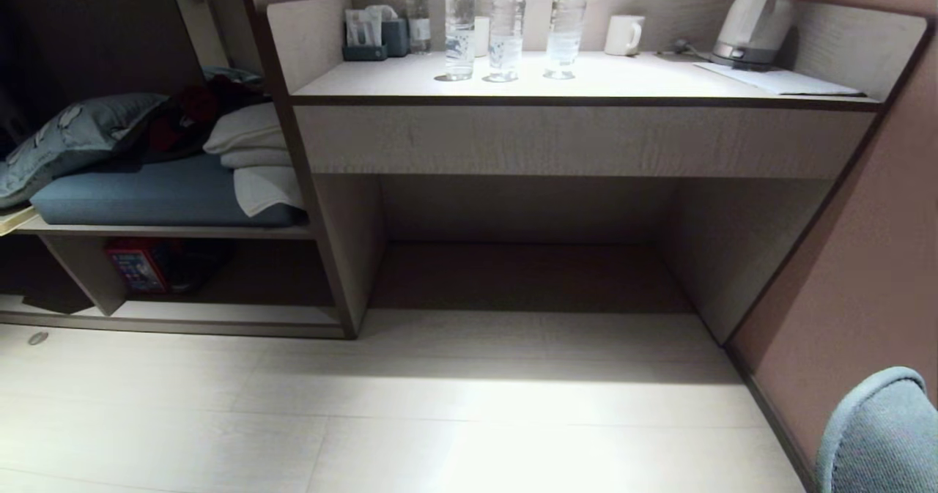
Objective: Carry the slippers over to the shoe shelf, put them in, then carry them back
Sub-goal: Place the slippers into the shoe cabinet
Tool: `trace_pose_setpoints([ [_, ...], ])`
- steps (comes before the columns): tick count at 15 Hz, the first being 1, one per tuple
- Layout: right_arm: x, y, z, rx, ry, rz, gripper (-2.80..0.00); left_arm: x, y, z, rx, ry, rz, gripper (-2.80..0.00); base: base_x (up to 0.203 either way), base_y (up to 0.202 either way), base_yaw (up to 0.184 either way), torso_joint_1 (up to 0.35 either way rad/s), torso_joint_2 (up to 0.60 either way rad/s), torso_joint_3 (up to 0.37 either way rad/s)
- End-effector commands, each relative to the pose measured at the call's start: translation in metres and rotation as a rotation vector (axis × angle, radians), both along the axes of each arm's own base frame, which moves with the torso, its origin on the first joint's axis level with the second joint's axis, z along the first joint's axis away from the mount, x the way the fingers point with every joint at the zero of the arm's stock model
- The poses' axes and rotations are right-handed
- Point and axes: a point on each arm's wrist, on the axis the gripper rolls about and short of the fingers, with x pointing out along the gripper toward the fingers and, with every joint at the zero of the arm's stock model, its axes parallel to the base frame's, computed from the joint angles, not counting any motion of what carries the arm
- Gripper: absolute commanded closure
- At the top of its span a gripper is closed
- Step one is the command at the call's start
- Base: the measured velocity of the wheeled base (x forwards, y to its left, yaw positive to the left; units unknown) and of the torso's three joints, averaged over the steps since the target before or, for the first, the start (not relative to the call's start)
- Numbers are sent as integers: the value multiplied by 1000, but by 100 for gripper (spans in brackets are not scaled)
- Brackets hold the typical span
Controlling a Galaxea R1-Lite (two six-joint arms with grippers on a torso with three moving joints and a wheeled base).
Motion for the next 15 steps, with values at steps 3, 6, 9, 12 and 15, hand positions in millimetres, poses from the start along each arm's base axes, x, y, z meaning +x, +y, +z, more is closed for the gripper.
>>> trace_pose_setpoints([
  [3, 0, 0, -1, -1, 3, 0, 0, 0, 0, 0, 0, 0, 0, 0, 0, 0, 0, 0, 0, 201],
  [6, 0, 0, 0, 0, 4, 1, 0, 0, 0, 0, 0, 0, 0, 0, 0, 0, 0, 0, 3, 210],
  [9, 0, 0, -1, 0, 3, 0, 0, 0, 0, 0, -5, 0, 0, 0, 0, 0, 0, 5, 3, 189],
  [12, 0, 0, -1, 0, 3, 2, 0, 0, 0, 0, -6, 0, 0, 0, 0, 0, 0, 2, 1, 61],
  [15, 0, 0, -1, 0, 3, 0, 0, 0, 0, 0, -6, 0, 0, 0, 0, 0, 0, -1, 1, 9],
])
